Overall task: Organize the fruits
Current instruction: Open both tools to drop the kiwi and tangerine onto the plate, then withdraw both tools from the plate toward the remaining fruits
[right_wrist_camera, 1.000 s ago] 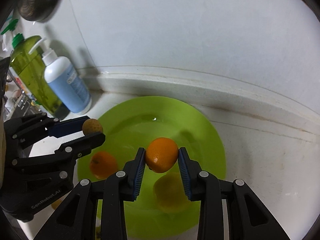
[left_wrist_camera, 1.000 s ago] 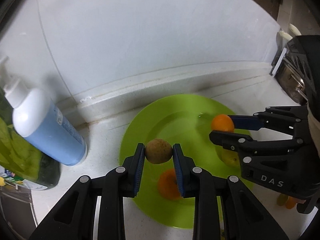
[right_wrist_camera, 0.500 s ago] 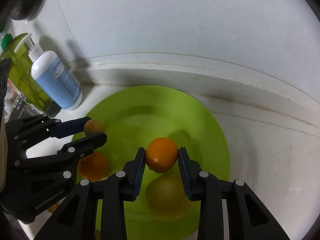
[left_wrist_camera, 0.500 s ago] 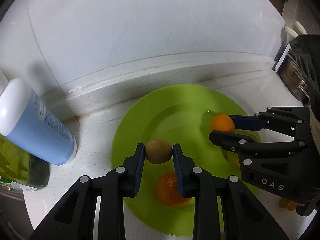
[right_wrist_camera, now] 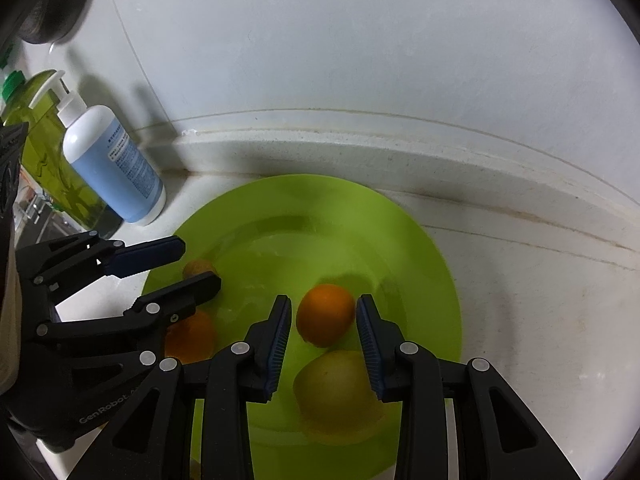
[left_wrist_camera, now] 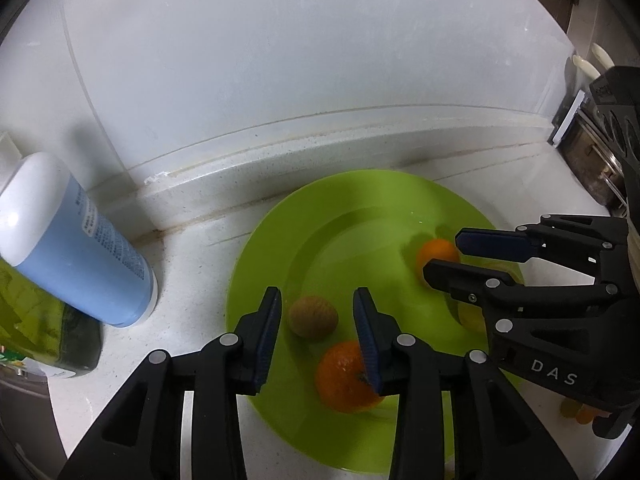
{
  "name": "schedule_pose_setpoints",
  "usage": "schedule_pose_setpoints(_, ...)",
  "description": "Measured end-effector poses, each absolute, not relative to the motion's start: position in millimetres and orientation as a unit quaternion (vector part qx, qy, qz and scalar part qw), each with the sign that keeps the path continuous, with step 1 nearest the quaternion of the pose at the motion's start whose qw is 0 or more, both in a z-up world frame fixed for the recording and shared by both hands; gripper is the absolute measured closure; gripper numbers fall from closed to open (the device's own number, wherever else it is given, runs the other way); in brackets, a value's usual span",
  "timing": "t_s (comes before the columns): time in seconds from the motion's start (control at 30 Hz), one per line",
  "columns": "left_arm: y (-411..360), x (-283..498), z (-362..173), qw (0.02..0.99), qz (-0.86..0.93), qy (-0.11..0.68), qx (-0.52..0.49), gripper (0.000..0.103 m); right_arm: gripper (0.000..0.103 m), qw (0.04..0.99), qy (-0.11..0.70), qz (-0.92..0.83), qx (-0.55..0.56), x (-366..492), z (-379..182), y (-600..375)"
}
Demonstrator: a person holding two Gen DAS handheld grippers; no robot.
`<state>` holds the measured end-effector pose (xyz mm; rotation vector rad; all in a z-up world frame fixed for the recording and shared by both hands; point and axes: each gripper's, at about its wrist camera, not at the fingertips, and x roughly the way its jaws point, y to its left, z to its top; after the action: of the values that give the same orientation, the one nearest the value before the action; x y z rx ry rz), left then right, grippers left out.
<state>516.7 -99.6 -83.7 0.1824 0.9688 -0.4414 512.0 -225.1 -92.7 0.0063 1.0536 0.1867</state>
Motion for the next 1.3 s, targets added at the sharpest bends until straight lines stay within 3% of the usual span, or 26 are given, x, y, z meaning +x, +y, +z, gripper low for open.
schedule_pose_setpoints(0.33, -87, 486, -42, 0.884, -0.205, 0.409, 0.090, 0.066, 0.067, 0.878, 0.470, 0.085, 0.015, 487, -65, -231)
schedule_pose_setpoints(0.7, -79, 419, 11, 0.909, -0.200, 0.357, 0.084, 0.057, 0.067, 0.912, 0.403, 0.074, 0.022, 415, -7, -236)
schedule_pose_setpoints(1.03, -82, 344, 37, 0.921, -0.220, 0.311, 0.080, 0.039, 0.045, 0.934, 0.354, 0.038, 0.017, 337, 22, -248)
schedule_pose_setpoints(1.3, -90, 298, 37, 0.920, -0.235, 0.303, 0.079, 0.030, 0.043, 0.941, 0.338, 0.012, 0.024, 285, 26, -259)
